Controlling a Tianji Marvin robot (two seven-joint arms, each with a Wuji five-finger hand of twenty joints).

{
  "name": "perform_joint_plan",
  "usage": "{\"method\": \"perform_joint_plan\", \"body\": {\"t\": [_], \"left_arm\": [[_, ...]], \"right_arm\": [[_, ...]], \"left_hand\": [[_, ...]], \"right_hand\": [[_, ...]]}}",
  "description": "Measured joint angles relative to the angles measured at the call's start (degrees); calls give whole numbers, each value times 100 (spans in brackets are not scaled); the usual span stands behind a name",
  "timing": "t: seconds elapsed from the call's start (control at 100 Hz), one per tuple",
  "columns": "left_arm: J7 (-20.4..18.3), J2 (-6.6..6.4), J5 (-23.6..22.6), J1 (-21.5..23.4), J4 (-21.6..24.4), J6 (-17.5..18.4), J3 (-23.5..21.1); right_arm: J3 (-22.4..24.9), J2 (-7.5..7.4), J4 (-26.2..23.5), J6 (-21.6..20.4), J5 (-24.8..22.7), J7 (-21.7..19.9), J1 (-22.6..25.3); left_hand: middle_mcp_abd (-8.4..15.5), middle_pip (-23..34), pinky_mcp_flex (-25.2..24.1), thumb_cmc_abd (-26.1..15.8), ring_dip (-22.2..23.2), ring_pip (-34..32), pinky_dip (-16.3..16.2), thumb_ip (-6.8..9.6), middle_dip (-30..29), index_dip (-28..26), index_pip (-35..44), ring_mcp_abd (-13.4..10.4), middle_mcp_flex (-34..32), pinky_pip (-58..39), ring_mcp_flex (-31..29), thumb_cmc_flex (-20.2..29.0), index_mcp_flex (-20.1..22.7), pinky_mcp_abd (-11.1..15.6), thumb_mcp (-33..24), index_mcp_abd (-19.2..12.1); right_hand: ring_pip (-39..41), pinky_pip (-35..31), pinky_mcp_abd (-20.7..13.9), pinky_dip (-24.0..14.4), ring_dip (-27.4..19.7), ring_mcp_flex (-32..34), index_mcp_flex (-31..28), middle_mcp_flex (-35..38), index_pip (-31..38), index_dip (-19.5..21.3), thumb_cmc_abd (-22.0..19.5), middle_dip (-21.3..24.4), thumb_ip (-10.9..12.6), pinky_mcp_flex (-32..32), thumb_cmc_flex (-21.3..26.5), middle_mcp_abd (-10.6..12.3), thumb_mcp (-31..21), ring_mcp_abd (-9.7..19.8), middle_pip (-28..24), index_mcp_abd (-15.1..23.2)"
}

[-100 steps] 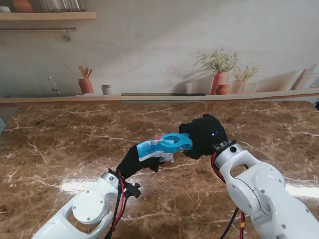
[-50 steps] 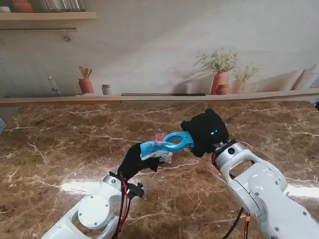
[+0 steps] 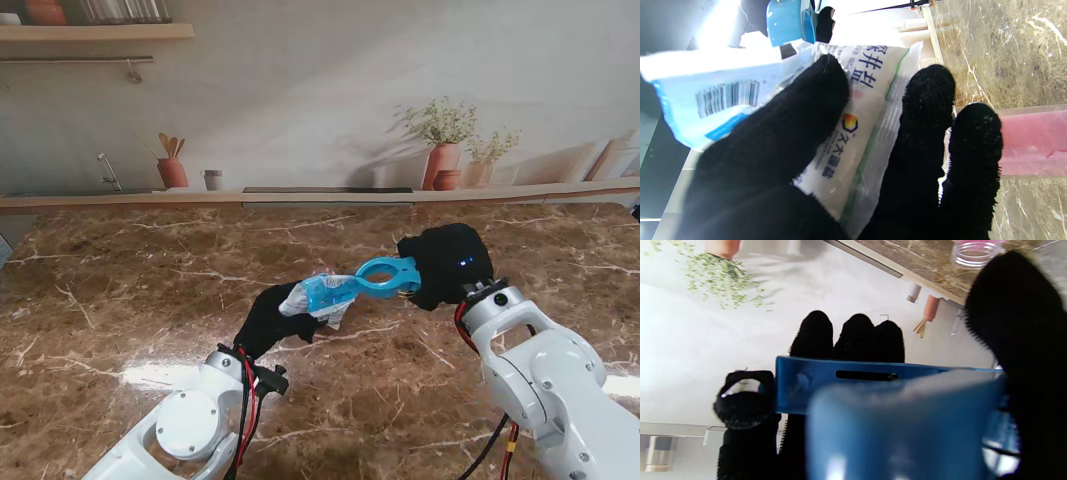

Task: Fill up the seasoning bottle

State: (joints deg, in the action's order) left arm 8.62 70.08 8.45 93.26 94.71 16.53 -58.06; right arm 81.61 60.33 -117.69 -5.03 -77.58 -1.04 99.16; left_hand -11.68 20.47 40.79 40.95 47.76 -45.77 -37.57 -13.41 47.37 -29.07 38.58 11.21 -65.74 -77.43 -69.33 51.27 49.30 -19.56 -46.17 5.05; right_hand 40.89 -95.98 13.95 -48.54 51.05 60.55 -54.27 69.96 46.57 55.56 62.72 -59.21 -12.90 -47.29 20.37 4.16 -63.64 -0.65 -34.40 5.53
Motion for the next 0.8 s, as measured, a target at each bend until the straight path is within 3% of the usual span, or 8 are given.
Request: {"method": "perform_joint_plan", "body": {"t": [0.33, 0.49, 0.69, 0.8], "left_arm": [[-2, -19, 6, 34, -4, 55, -58], [8, -24, -1, 96, 44, 75, -113], [8, -47, -55, 195, 170, 116, -189], [18, -58, -82, 241, 217, 181, -215]], "right_arm": [[169, 14, 861, 742, 272, 432, -7], [-85, 3, 1803, 1153, 303, 937, -288], [-498, -20, 2926, 1489, 555, 1284, -661], [-651, -21, 3299, 1684, 754, 1321, -768]], "left_hand": [[-9, 0, 23, 0, 1, -2, -16, 0, 0, -119, 77, 0, -1, 0, -14, 0, 25, -6, -84, -23], [-9, 0, 24, 0, 1, -2, -77, 0, 0, -173, 78, 0, -1, 0, -14, 0, 26, -7, -84, -24], [-9, 0, 24, 0, 1, -2, -88, 0, 0, -185, 78, 0, -1, 0, -14, 0, 26, -8, -85, -25], [-9, 0, 24, 0, 1, -2, -94, 0, 0, -187, 78, 0, -1, 0, -14, 0, 25, -8, -85, -26]], "right_hand": [[12, -63, 60, 0, 72, 42, -113, 31, 0, 18, 70, -5, 1, -17, -88, -19, 0, 0, -48, 0], [37, -64, 65, 0, 72, 42, -117, 35, 0, 9, 70, -5, 1, -17, -91, -21, 0, 0, -48, 0], [39, -9, 67, 0, 73, 29, -112, 21, -2, -246, 64, 64, -44, 88, -91, -22, 0, 0, -50, 0], [201, 134, 67, 0, 69, -161, 82, -107, -4, -456, -101, 112, -97, 343, -65, -23, -10, 0, -88, 0]]}}
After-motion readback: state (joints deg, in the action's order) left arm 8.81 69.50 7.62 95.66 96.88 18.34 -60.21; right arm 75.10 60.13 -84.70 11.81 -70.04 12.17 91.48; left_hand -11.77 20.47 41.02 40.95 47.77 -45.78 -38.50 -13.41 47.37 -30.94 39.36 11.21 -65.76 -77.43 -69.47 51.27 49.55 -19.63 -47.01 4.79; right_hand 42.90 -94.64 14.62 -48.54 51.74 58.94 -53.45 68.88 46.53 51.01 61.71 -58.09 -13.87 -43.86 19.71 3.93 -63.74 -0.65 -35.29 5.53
